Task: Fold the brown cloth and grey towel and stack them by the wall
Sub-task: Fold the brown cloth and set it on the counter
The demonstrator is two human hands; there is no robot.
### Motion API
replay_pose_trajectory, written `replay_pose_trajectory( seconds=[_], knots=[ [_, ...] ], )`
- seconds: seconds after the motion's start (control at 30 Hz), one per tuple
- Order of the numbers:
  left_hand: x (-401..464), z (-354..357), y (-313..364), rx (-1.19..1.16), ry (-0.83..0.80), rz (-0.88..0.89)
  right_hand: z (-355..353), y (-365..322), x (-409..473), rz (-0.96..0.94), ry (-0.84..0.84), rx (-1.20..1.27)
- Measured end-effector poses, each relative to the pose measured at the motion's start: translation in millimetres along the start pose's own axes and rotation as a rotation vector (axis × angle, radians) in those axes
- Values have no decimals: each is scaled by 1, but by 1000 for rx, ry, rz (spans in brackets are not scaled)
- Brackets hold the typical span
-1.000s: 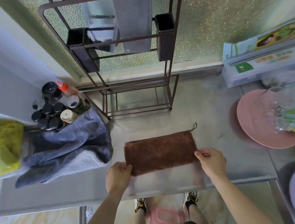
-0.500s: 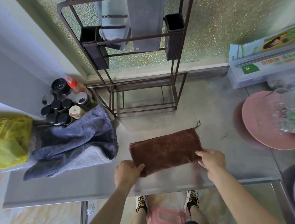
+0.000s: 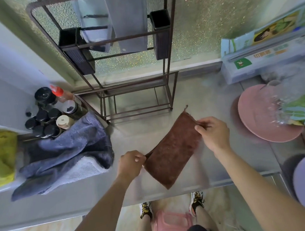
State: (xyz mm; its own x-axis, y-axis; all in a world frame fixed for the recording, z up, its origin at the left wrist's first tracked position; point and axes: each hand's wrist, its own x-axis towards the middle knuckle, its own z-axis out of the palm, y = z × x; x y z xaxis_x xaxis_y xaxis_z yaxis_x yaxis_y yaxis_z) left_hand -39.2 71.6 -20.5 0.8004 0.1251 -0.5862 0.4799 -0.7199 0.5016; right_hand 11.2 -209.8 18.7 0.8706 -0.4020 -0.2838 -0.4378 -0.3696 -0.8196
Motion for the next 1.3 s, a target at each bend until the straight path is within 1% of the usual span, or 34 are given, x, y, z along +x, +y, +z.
replay_pose_trajectory(
  seconds=[0.13,0.23,0.3,0.4,0.47,0.53,0.57,0.6,0.63,0.67,0.73,0.77,0.83,0.87,0.9,0.97,1.1,1.17,1.2,1.23,1.3],
  knots=[
    [0,-6,-1,-138,11,-65,15,-27,-56,-342,-119,-97],
    [4,-8,-7,-260,56,-109,37,-9,-101,-561,-231,-231],
    [6,-8,-11,-320,107,-99,51,19,-124,-668,-318,-400],
    [3,-7,-11,-386,83,-104,65,65,-144,-705,-448,-588],
    [1,-4,-8,-383,37,-103,66,80,-147,-709,-489,-627],
    [-1,-2,-6,-321,20,-87,61,83,-146,-715,-452,-597],
    [-3,-1,-4,-271,24,-69,57,81,-145,-712,-383,-570],
    [-5,0,-1,-226,34,-36,53,81,-143,-672,-299,-539],
    [-7,2,1,-193,59,6,49,79,-140,-585,-207,-488],
    [-6,4,1,-171,103,65,46,77,-136,-442,-117,-413],
    [-5,7,8,-142,188,181,42,74,-125,-41,13,-203],
    [-3,7,15,-166,189,208,41,71,-117,169,42,-88],
    [4,8,36,-251,90,180,42,65,-101,535,39,173],
    [8,9,46,-262,31,166,43,62,-97,665,26,305],
    [13,11,55,-229,-19,162,45,59,-93,739,14,409],
    [23,17,65,-143,-64,167,49,58,-90,780,26,519],
    [33,20,60,-174,-34,70,48,59,-88,813,76,718],
    [33,20,54,-168,-22,51,47,63,-86,810,87,733],
    [32,20,52,-145,-16,63,47,66,-85,783,96,697],
    [31,21,52,-115,-3,89,48,68,-84,734,108,598],
    [31,22,50,-41,15,173,47,77,-83,541,84,231]
  ],
)
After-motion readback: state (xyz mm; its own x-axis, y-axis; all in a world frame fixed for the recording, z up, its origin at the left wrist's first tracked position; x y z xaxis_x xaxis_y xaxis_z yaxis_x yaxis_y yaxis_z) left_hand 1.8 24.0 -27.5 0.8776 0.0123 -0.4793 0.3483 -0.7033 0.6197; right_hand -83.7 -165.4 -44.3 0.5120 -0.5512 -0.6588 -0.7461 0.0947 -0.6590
